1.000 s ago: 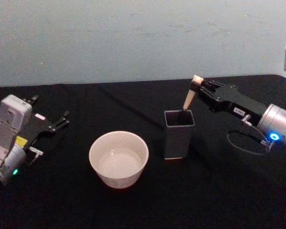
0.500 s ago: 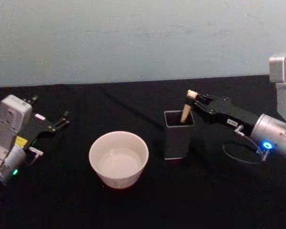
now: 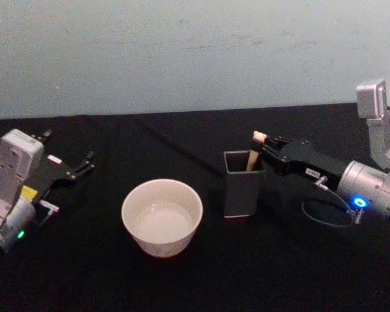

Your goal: Pick up the stirring spoon with one hand, stir inside the cup, then place it back in its original position.

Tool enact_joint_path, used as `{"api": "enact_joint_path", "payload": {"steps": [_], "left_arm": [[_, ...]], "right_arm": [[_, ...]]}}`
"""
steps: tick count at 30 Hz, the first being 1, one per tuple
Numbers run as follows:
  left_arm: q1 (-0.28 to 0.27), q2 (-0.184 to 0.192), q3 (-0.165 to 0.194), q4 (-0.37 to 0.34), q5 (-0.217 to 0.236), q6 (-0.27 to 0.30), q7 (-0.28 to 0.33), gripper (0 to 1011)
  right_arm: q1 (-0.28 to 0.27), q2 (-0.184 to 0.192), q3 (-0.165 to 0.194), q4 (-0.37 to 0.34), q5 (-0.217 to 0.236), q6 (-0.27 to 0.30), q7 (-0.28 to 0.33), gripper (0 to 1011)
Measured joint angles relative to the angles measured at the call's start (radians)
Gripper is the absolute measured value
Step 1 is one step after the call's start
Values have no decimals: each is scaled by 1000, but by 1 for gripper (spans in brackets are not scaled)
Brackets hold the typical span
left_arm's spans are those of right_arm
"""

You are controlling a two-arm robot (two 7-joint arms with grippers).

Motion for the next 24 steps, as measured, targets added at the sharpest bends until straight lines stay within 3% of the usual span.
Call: {"api": "enact_joint_path", "payload": {"steps": [24], "left_arm": [[0, 0, 0, 0, 0, 0, 0, 1001]], "right_arm": [[1, -5, 0, 10, -17, 18, 2, 215]]}}
